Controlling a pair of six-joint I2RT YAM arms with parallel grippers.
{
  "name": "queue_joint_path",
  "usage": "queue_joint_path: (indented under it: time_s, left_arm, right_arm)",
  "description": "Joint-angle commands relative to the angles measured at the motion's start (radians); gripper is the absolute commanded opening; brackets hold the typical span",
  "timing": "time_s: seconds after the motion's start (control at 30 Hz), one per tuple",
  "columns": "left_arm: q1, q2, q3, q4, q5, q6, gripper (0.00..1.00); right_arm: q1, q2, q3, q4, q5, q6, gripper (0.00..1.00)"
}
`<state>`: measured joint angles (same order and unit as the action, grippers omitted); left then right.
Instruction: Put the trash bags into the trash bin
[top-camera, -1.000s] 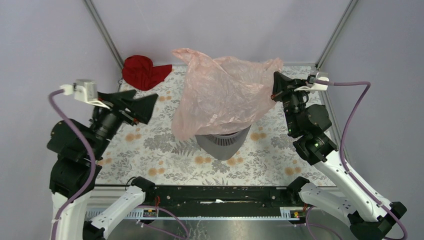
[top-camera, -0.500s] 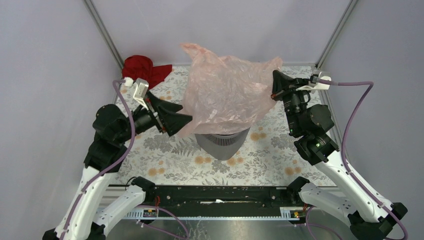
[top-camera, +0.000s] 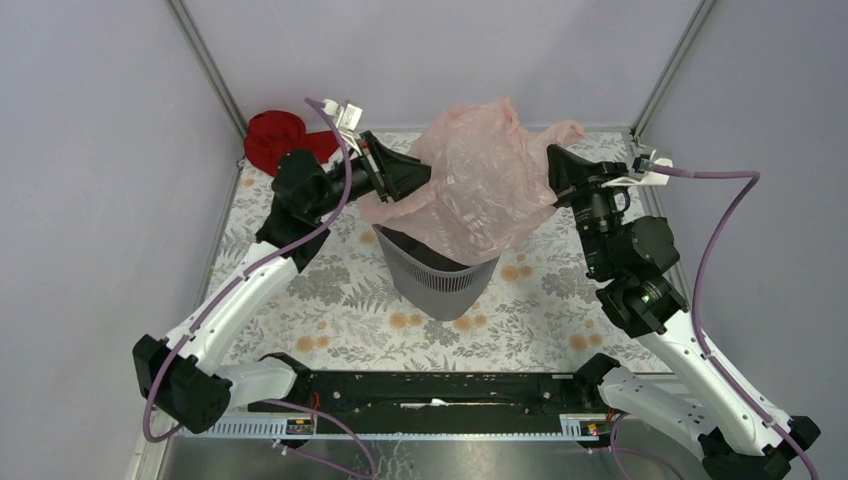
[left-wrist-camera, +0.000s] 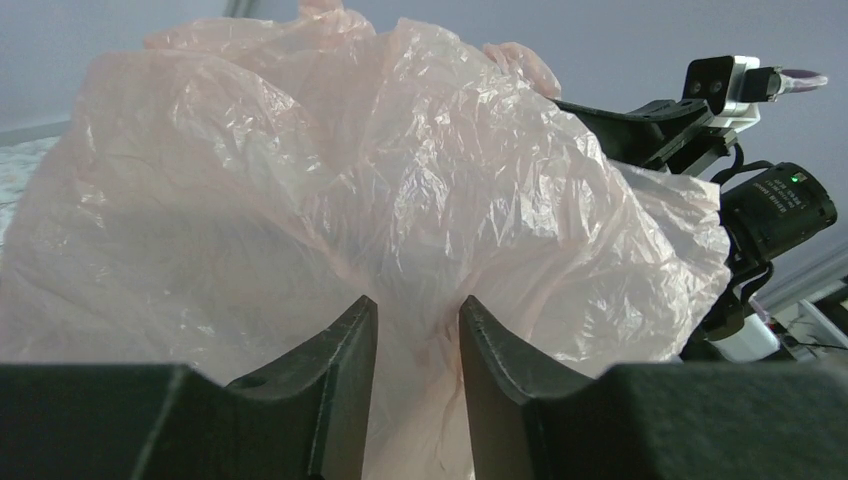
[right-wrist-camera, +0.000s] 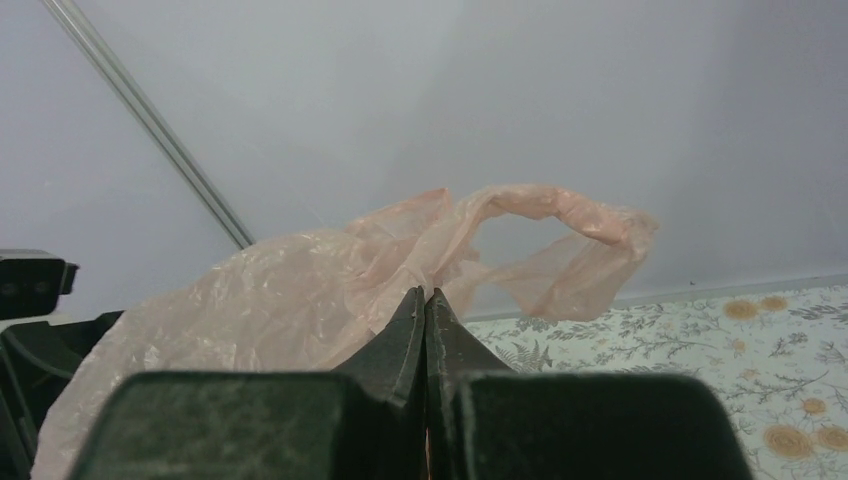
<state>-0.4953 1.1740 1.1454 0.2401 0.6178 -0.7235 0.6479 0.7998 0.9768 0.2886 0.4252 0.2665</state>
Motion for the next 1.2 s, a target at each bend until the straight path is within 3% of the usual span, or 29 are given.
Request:
queue_joint_path:
  time_s: [0.0,0.13,0.27,0.5,0.6,0.73,0.87,1.07,1.17]
  left_arm:
    - [-0.026,-0.012,-0.07,0.31,-0.058,-0.066,0.38]
    - [-0.026,-0.055,-0.221,0.398,-0.122,-0.059,0.39]
    - [-0.026,-0.105,-0.265,0.328,-0.108,-0.015,0.46]
    - [-0.025,-0.295,-0.151,-0.123,-0.266,0.253,0.88]
    - [-0.026,-0.341,-0.048,-0.328,-0.326,0.326,0.98]
    - [-0.026,-0.42,-0.001,-0.54,-0.397,0.362,0.99]
    - [-0.026,-0.45,-0.026,-0.649,-0.338,0.397,0.99]
    - [-0.026,-0.38,-0.019,-0.617,-0.348,0.434,0.94]
    - [-0.026,-0.33,-0.043,-0.521,-0.295,0.394,0.81]
  right_arm:
    - [-0.001,-0.014,0.004,0.031,0.001,0.022,0.0]
    - [0.0,-0.012,-0.007,0.005,-0.017,0.049,0.0]
    - [0.0,-0.007,-0.033,0.039,-0.013,0.051,0.0]
    - [-0.001,0.001,-0.026,0.022,-0.021,0.049,0.0]
    - [-0.001,-0.013,-0.046,0.042,-0.005,0.045,0.0]
    - [-0.001,0.0,-0.026,0.043,-0.011,0.011,0.0]
    - [-0.001,-0.01,-0.028,0.027,-0.027,0.019,0.0]
    - [-0.001,-0.023,-0.036,0.025,-0.053,0.018,0.0]
    - [-0.001,-0.019,-0.012,-0.012,-0.064,0.023,0.0]
